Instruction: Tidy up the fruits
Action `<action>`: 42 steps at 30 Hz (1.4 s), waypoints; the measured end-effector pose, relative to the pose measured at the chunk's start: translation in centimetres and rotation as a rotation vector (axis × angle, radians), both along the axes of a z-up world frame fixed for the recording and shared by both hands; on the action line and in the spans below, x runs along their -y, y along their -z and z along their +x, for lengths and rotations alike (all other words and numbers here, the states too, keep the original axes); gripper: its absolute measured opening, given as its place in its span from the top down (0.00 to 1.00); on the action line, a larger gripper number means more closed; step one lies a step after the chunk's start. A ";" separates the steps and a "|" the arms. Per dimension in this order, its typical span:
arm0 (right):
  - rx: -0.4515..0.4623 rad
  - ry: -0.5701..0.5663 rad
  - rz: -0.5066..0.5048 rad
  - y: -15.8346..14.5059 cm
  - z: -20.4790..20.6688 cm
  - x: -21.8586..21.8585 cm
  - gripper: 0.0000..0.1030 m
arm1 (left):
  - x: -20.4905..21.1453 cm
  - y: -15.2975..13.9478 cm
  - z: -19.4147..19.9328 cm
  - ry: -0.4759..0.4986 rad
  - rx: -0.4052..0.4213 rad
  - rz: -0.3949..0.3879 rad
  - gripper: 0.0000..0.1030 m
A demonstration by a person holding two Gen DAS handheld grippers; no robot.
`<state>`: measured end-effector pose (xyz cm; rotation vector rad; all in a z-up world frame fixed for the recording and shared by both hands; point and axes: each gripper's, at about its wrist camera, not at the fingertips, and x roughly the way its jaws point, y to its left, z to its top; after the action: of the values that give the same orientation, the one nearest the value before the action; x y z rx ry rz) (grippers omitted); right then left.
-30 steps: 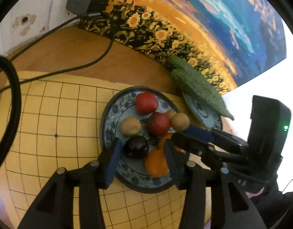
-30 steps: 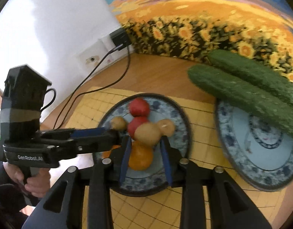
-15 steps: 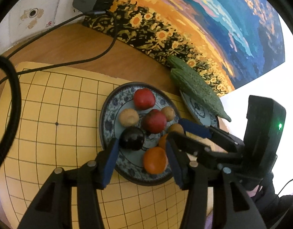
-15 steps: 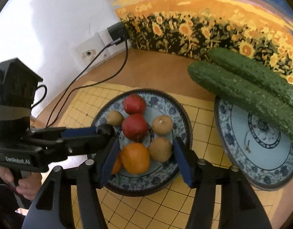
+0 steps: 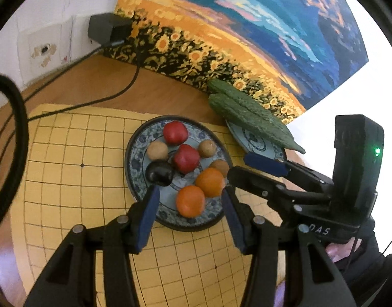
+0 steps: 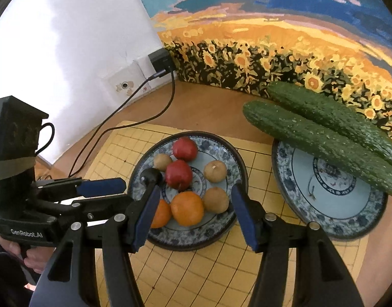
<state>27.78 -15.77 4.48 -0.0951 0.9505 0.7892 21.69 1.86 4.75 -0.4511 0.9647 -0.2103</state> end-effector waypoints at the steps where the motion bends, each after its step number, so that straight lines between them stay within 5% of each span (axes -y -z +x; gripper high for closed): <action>1: 0.003 0.003 0.001 -0.2 -0.3 0.1 0.42 | 0.2 -0.3 -0.2 0.001 0.002 0.012 0.49; 10: 0.110 0.020 0.006 -3.8 -4.1 1.2 0.42 | 1.1 -2.8 -3.4 -0.018 0.034 0.061 0.49; 15: 0.131 0.041 0.027 -4.9 -5.9 1.8 0.42 | 2.2 -3.7 -5.0 -0.058 0.026 0.197 0.48; 36: 0.162 0.017 0.003 -6.2 -12.9 2.8 0.42 | 3.3 -4.9 -11.8 -0.100 0.026 0.214 0.48; 42: 0.134 0.023 -0.006 -5.4 -14.6 3.7 0.42 | 4.6 -3.9 -13.8 -0.109 0.014 0.297 0.49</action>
<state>13.22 -19.48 9.90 -0.1408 0.8255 0.7492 7.91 -2.74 8.67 -0.2276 0.9370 0.0297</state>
